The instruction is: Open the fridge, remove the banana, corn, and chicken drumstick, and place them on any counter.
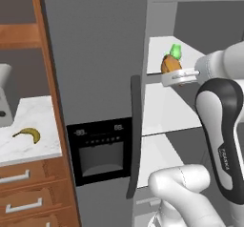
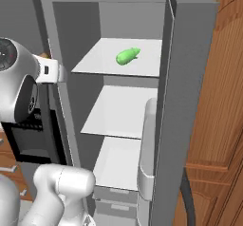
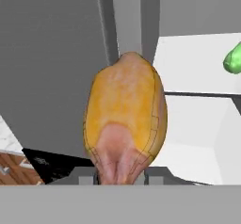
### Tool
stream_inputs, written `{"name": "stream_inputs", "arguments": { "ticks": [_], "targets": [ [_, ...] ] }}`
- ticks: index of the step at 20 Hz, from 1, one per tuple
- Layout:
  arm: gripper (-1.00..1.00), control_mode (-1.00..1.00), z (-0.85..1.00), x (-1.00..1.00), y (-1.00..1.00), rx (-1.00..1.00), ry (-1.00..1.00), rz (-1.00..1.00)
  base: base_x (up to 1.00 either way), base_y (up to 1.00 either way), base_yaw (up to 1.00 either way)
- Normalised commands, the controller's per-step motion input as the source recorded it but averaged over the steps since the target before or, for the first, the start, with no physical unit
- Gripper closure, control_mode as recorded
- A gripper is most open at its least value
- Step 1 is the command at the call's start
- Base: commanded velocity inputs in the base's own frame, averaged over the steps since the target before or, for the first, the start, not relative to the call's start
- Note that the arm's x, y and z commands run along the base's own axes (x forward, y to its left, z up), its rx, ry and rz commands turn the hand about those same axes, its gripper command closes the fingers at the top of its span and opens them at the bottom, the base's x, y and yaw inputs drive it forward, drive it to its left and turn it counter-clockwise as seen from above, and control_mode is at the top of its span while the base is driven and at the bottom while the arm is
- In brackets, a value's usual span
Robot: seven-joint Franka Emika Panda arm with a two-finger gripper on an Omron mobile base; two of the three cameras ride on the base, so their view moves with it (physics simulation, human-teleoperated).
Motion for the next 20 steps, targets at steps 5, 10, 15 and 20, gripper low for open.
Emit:
{"name": "stream_inputs", "arguments": {
  "ticks": [5,10,15,20],
  "targets": [
    [1.00,1.00,0.00,0.00,0.00,0.00,0.00,0.00,-0.27,0.77,0.00],
    [1.00,1.00,0.00,0.00,0.00,0.00,0.00,0.00,-0.14,0.83,0.00],
    [1.00,1.00,0.00,0.00,0.00,0.00,0.00,0.00,-0.13,0.84,0.00],
    [1.00,1.00,0.00,0.00,0.00,0.00,0.00,0.00,-0.04,0.74,0.00]
  ]
}}
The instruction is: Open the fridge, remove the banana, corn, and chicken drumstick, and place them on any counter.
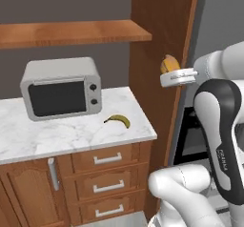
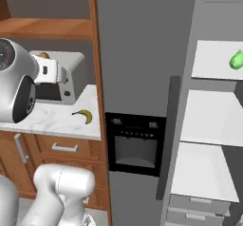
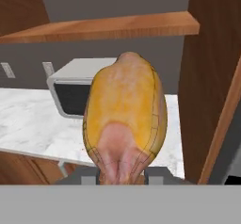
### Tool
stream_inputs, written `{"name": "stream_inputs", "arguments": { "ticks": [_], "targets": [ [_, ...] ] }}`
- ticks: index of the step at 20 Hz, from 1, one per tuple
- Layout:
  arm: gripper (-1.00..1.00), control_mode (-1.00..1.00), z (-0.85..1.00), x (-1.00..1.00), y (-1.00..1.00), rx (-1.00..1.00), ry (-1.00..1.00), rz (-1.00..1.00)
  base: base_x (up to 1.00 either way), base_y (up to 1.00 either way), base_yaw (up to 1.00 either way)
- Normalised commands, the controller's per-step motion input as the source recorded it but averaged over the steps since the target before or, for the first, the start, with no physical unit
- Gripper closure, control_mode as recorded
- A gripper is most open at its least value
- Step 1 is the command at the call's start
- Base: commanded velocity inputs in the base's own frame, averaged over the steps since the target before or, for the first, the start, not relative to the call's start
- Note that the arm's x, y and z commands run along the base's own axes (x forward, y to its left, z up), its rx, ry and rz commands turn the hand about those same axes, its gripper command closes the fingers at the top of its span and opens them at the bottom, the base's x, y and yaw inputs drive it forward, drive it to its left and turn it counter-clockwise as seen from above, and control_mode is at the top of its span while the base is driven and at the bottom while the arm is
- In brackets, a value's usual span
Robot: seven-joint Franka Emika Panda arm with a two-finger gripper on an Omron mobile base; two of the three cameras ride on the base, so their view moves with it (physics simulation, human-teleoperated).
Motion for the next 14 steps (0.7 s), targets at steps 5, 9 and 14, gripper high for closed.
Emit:
{"name": "stream_inputs", "arguments": {
  "ticks": [5,9,14],
  "targets": [
    [1.00,1.00,0.00,0.00,0.00,0.00,0.00,0.00,0.00,0.66,0.00],
    [1.00,1.00,0.00,0.00,0.00,0.00,0.00,0.00,0.00,0.51,0.00],
    [1.00,1.00,0.00,0.00,0.00,0.00,0.00,0.00,0.25,0.40,0.00]
  ]
}}
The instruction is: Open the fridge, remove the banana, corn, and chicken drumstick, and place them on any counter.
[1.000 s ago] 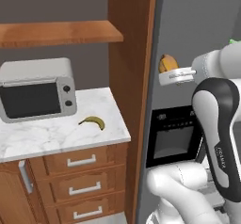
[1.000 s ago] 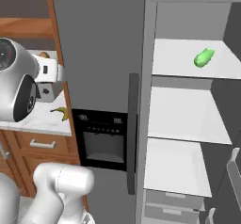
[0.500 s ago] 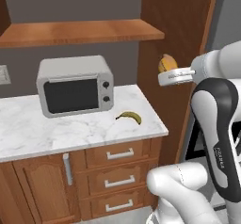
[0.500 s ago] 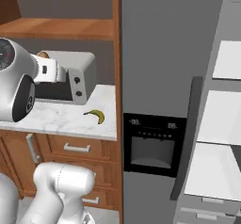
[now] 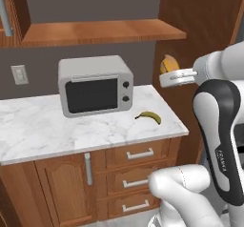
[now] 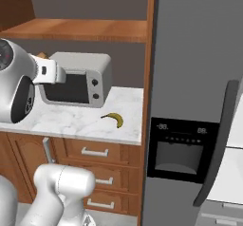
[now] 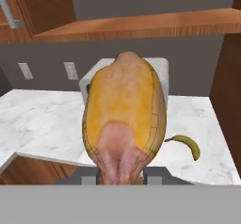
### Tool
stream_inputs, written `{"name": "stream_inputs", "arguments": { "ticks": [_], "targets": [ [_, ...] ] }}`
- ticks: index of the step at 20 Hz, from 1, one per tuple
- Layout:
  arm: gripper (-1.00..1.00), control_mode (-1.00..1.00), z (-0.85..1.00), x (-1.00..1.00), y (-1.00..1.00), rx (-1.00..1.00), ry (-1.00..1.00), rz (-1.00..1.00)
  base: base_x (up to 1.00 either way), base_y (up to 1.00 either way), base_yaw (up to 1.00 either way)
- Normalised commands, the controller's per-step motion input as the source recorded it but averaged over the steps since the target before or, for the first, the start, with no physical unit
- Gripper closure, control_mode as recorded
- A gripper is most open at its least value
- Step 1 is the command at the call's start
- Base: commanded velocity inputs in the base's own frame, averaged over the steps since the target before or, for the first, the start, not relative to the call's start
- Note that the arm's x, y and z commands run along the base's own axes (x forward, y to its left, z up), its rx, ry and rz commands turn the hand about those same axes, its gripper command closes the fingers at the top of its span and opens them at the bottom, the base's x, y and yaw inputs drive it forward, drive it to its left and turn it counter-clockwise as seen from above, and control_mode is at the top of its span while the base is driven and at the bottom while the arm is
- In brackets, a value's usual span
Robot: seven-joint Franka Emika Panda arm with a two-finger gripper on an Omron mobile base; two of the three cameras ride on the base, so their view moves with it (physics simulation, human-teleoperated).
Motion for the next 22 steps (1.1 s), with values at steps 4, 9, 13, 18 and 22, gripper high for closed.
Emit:
{"name": "stream_inputs", "arguments": {
  "ticks": [4,9,13,18,22],
  "targets": [
    [1.00,1.00,0.00,0.00,0.00,0.00,0.00,0.00,0.40,0.36,0.00],
    [1.00,1.00,0.00,0.00,0.00,0.00,0.00,0.00,0.47,0.30,0.00],
    [1.00,1.00,0.00,0.00,0.00,0.00,0.00,0.00,0.51,0.21,0.00],
    [1.00,1.00,0.00,0.00,0.00,0.00,0.00,0.00,0.44,0.15,0.00],
    [1.00,1.00,0.00,0.00,0.00,0.00,0.00,0.00,0.35,0.12,0.00]
  ]
}}
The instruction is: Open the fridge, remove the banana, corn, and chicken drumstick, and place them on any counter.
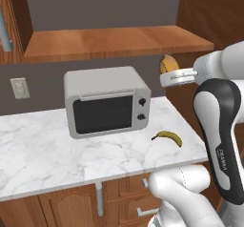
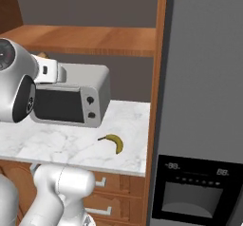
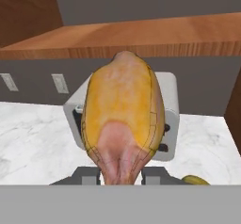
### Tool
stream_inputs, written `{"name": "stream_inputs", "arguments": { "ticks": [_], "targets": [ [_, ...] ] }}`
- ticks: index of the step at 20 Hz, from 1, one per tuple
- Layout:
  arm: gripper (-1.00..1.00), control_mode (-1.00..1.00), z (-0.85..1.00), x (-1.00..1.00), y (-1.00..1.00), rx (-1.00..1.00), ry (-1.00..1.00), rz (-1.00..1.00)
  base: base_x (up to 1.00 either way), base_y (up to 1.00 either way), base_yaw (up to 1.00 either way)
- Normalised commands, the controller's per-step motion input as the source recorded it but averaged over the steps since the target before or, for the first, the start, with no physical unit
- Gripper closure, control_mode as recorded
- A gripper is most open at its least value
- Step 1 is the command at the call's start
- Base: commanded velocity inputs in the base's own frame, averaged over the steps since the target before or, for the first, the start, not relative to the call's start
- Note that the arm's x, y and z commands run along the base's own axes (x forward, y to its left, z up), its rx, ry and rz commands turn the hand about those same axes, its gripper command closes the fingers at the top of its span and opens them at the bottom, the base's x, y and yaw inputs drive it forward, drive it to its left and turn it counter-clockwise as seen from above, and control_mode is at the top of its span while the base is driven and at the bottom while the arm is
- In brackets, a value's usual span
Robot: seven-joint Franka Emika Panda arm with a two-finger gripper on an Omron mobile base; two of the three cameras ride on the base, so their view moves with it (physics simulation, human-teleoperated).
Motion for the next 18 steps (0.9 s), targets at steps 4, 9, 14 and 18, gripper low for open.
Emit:
{"name": "stream_inputs", "arguments": {
  "ticks": [4,9,14,18],
  "targets": [
    [1.00,-1.00,-0.02,0.06,0.01,0.00,0.00,0.00,0.17,0.04,0.00],
    [1.00,-1.00,-0.05,0.27,0.01,0.00,0.02,-0.01,0.00,0.00,0.00],
    [1.00,-1.00,-0.02,0.03,0.00,0.00,0.08,0.00,0.00,0.00,0.00],
    [1.00,-1.00,-0.13,0.05,0.00,0.00,0.10,0.00,0.00,0.00,0.00]
  ]
}}
